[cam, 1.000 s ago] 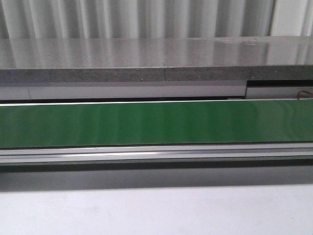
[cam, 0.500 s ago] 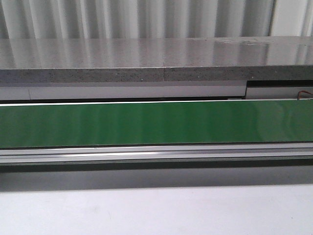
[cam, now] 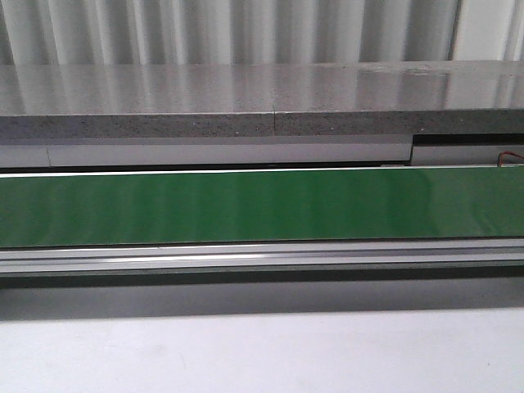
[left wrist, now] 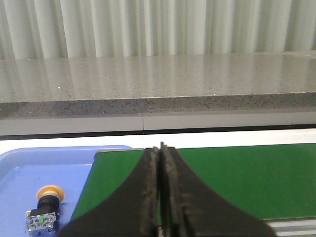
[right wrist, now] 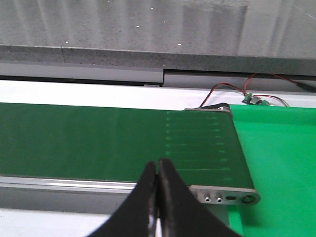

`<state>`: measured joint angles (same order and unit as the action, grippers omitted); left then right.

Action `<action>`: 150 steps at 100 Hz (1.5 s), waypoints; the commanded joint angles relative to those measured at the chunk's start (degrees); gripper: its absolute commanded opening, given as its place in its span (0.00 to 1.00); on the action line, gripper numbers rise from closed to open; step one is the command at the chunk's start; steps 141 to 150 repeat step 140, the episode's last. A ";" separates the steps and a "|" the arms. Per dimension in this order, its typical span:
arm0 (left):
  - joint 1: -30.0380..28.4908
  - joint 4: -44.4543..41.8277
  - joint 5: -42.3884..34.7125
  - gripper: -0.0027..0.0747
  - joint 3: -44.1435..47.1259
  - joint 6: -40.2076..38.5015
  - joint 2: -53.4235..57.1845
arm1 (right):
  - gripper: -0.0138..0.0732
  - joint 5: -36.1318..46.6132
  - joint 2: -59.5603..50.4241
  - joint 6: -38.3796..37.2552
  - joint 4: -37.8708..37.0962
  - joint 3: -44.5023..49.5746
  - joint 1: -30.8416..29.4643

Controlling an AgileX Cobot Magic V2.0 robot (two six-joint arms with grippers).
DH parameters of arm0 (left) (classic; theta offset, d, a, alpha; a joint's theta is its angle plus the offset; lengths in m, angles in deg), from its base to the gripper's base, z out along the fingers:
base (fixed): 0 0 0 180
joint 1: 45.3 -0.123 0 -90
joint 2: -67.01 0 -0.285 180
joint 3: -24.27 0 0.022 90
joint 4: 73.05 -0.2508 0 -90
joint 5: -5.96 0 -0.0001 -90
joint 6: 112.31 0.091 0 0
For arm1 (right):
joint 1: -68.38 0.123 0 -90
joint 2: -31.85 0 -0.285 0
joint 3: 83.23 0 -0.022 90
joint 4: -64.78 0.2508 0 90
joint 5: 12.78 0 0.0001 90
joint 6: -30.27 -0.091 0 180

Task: Move button from right to left

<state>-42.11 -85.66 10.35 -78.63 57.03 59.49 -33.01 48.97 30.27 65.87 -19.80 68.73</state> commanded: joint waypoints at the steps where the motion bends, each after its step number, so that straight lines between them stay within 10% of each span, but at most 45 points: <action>1: 0.49 0.45 -4.39 0.01 1.38 -0.63 1.95 | 0.08 8.92 -3.21 0.00 0.28 2.96 1.34; 34: 0.49 0.45 -4.39 0.01 1.38 -0.63 1.95 | 0.08 19.86 -10.48 0.00 4.39 14.50 2.16; 150: 0.49 0.45 -4.39 0.01 1.38 -0.63 1.95 | 0.08 20.65 -10.48 0.00 4.39 14.37 2.16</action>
